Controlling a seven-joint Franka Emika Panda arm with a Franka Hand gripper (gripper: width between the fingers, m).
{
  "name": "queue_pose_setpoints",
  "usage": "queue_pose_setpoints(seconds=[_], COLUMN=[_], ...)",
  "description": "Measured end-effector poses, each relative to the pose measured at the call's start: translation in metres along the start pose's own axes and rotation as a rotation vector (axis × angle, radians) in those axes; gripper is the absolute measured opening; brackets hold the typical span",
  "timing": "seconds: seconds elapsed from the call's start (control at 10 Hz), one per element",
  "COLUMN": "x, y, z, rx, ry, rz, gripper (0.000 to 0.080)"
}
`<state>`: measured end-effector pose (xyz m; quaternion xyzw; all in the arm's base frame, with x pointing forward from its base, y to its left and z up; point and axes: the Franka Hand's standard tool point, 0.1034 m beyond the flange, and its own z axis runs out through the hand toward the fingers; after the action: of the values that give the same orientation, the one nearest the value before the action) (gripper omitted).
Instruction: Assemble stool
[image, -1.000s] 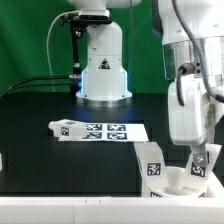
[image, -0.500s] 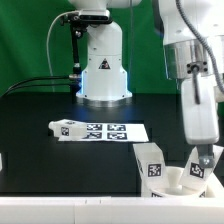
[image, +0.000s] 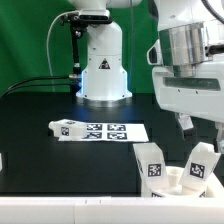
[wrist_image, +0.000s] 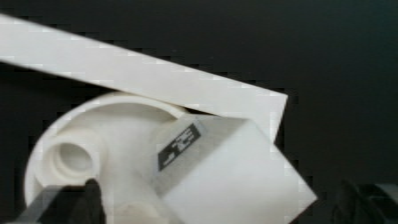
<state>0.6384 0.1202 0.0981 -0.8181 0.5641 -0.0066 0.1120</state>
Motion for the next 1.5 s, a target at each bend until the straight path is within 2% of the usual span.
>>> queue_pose_setpoints(seconds=[0.1,0.3,0.4,0.5,0.7,0.8,0.9,1.0,1.1,1.3,1.5], x=[0.000,-0.005,-0.006,-0.006,-0.003,-0.001,-0.004,-0.008,-0.011,-0.004,-0.006], y=[0.000,-0.004,-0.001,0.002,0.002,0.001,-0.003,-0.005,-0.010,-0.008,-0.009], z=[0.000,-0.001,0.001,0.002,0.001,0.001,0.003,0.008,0.010,0.010,0.021], rx=[-0.008,-0.016,-0.030,-0.054,-0.056,-0.084,-0.123,-0.166,-0.179,-0.194,-0.270], ry=[0.007,0.012,0.006,0.005,0.009,0.020,0.021,-0.039,-0.049,-0.054,-0.067], rz=[-0.142,-0.618,-0.783,-0.908,-0.971,-1.173,-1.430,-1.654,-1.738,-1.861,-2.016], gripper=[0.0649,0.0649,0.0649,0.0649,0.0649,0.0649,0.0649,0.0649,0.0649,0.0649,0.0649])
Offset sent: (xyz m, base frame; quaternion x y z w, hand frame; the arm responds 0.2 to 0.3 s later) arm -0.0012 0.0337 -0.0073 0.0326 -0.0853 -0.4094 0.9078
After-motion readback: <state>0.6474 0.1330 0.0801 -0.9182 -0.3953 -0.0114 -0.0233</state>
